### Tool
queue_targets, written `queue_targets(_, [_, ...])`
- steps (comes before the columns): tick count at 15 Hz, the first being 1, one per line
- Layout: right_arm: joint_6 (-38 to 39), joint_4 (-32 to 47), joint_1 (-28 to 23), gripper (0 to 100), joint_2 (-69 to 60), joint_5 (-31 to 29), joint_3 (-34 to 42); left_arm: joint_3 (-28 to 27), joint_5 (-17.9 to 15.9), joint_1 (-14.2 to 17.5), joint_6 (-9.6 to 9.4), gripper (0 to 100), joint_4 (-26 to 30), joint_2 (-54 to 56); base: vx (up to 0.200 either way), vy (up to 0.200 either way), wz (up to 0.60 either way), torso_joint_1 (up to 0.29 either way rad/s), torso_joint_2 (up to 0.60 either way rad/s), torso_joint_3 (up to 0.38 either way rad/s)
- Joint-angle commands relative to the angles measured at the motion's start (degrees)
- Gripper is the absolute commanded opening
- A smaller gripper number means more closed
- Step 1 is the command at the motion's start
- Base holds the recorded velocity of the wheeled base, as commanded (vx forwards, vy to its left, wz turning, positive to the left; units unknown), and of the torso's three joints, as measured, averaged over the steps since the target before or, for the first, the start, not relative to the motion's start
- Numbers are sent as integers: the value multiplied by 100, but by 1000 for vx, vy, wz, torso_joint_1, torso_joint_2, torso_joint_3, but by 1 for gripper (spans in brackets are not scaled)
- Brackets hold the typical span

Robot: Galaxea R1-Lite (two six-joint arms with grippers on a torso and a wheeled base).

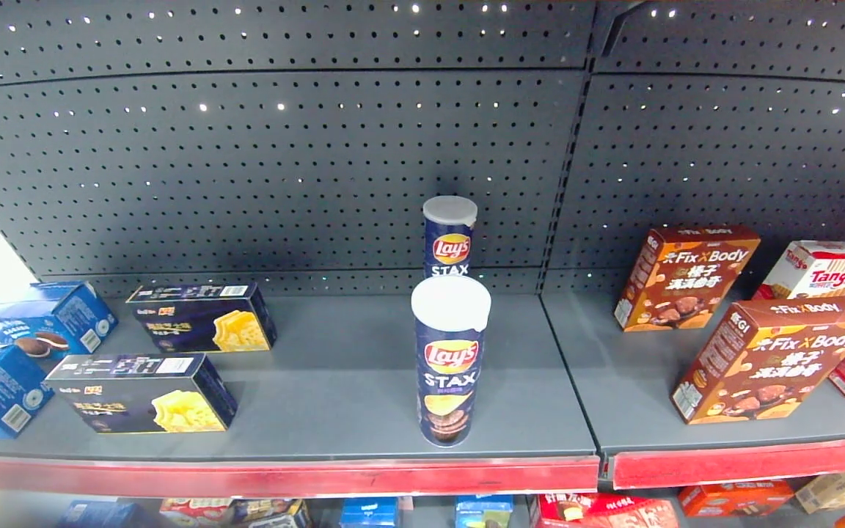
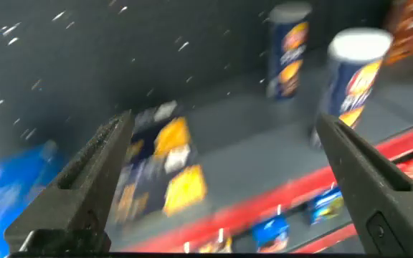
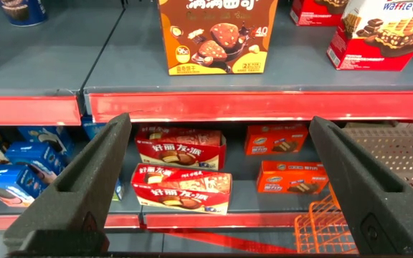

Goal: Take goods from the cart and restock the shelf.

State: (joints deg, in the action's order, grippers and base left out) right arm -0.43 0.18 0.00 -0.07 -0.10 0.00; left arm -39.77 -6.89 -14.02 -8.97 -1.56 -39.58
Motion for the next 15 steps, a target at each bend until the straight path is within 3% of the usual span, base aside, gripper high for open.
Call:
queue_targets(1, [-1, -1, 0, 100, 7, 1, 0, -998, -164, -989, -8, 100, -1136, -2976, 0, 0, 0, 0, 0, 0])
queue_targets(3, [-1, -1, 0, 100, 7, 1, 0, -945, -102, -1112, 10, 100, -2287, -4224, 0, 0, 0, 0, 0, 0])
queue_targets(5, [-1, -1, 0, 100, 7, 1, 0, -945, 12, -1138, 168, 100, -2656, -4804, 0, 0, 0, 0, 0, 0])
queue_targets(8, [-1, -1, 0, 100, 7, 1, 0, -954, 232, -1200, 335, 100, -2700, -5367, 0, 0, 0, 0, 0, 0])
queue_targets(10, [-1, -1, 0, 100, 7, 1, 0, -884, 425, -1200, 344, 100, -2692, -5464, 0, 0, 0, 0, 0, 0])
queue_targets(15, [-1, -1, 0, 100, 7, 1, 0, -128, 768, -1252, 317, 100, -2674, -5437, 0, 0, 0, 0, 0, 0])
